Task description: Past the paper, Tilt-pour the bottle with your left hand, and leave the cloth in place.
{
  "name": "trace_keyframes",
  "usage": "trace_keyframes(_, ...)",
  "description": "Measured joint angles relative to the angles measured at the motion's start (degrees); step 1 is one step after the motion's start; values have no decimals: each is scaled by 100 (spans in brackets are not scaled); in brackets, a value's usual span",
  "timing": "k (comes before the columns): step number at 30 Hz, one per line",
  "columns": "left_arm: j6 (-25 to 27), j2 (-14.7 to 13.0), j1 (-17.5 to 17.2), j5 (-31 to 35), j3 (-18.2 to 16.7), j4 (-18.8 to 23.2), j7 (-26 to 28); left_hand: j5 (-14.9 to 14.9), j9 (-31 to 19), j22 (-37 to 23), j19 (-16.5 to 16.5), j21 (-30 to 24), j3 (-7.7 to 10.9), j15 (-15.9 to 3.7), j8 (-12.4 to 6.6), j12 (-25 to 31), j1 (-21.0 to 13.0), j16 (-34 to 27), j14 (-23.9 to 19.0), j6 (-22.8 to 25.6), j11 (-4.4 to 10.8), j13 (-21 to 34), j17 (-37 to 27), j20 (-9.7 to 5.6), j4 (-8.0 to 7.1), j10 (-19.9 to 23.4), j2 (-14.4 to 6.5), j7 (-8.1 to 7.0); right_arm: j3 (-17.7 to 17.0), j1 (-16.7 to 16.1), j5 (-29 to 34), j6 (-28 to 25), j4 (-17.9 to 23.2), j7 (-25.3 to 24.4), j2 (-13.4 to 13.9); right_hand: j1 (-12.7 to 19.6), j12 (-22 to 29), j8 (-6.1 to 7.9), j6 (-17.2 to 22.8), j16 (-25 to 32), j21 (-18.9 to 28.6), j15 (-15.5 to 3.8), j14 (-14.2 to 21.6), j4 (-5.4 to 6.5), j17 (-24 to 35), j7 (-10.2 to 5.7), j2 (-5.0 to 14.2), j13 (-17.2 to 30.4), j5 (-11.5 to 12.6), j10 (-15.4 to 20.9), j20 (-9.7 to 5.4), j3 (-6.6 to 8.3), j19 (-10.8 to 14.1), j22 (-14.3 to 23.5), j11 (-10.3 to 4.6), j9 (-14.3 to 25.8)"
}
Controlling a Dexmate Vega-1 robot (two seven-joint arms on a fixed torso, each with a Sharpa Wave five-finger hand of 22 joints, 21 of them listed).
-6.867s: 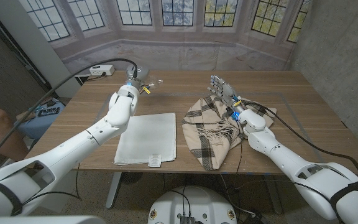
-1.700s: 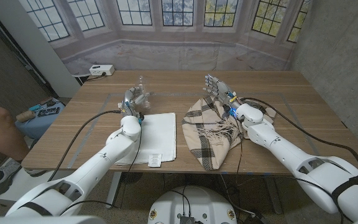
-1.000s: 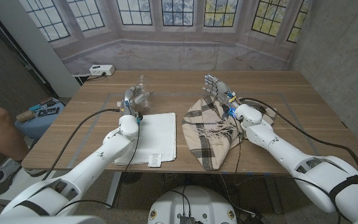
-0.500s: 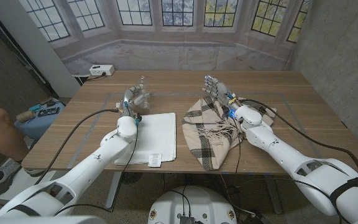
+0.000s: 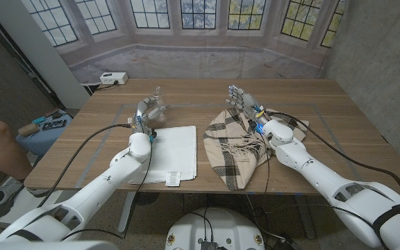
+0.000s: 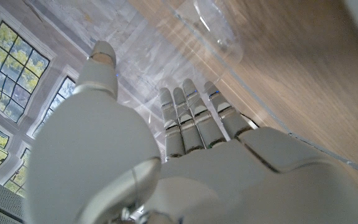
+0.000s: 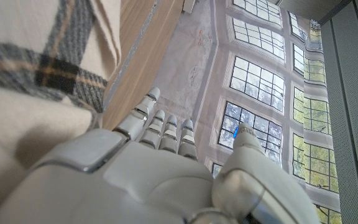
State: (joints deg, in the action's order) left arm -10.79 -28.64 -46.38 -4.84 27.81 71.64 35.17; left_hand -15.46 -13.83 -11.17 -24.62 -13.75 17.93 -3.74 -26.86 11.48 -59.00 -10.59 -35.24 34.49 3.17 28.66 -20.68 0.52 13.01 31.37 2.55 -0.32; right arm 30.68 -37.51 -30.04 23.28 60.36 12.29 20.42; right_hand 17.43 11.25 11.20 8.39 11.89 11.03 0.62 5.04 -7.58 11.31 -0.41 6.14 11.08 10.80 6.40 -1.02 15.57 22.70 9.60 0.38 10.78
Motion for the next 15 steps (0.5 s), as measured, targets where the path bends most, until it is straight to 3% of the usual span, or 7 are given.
trace_keyframes(8, -108, -5, -56, -119, -45, -28, -137, 44, 0, 0, 110, 22, 0, 170, 53, -7, 13, 65, 254, -84, -51, -26, 150, 50, 0, -152, -13, -82, -2, -40, 3, -11, 65, -24, 19, 0, 0, 0, 0, 0, 0, 0, 0, 0, 0, 0, 0, 0, 0, 0, 0, 0, 0, 0, 0, 0)
trace_keyframes(15, -148, -13, -145, -258, -109, 15, -226, 66, 0, 0, 172, 66, 0, 202, 99, -50, 80, 64, 346, -157, -81, -48, 233, 50, 0, -244, -80, -69, 4, -42, 4, -11, 66, -23, 12, 0, 0, 0, 0, 0, 0, 0, 0, 0, 0, 0, 0, 0, 0, 0, 0, 0, 0, 0, 0, 0)
